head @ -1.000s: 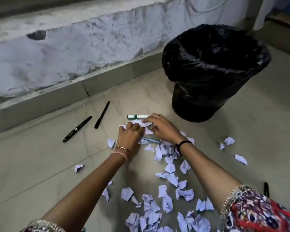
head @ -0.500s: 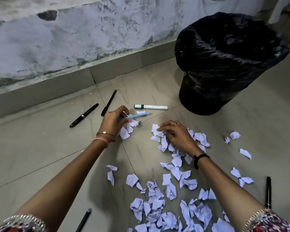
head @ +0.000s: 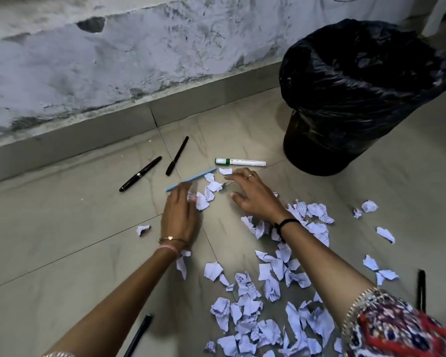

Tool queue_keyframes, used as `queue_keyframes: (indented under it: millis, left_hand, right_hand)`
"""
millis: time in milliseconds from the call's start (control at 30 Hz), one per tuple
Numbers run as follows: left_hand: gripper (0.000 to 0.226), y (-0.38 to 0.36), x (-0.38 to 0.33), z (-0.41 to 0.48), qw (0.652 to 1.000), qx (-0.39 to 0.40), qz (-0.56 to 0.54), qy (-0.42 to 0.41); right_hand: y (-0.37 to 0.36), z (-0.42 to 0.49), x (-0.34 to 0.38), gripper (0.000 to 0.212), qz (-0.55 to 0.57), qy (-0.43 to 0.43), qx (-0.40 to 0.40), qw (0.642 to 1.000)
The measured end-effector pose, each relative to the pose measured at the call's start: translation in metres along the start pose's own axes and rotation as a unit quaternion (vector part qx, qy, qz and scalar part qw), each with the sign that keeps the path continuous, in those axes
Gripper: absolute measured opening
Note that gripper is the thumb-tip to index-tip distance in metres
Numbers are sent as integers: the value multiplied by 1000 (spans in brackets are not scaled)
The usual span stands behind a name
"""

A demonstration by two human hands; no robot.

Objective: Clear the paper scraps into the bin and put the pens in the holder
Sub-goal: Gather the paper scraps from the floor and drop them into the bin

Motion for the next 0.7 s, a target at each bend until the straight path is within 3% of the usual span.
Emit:
queue_keyframes:
  millis: [200,367,467,567,700]
  left_hand:
    - [60,-22,9,-7,991,117,65,5]
    - [60,-39,3,-24,971,182,149,-41]
    - [58,-43,-6,-43,964,216,131,-82]
    - [65,-25,-9,-51,972,184,119,-83]
    - [68,22,21,-60,988,59,139,27]
  right_hand:
    - [-34,25,24,52,-89,28,88,992]
    - [-38,1,23,45,-112,67,54,990]
    - [-33,-33,14,42,-123,69,35,989]
    - [-18,-53,8,39,-122,58,11,991]
    - [12,-63,8,35,-86,5,-95,992]
Point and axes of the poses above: each hand's wrist, its own z-axis towards the middle knuckle, its own y-axis out of the back of the hand, x = y × z, the point moved 6 cm from there along z, towards the middle knuckle, and after that the axes turned 7 degrees about -z, right-handed, at the moved point
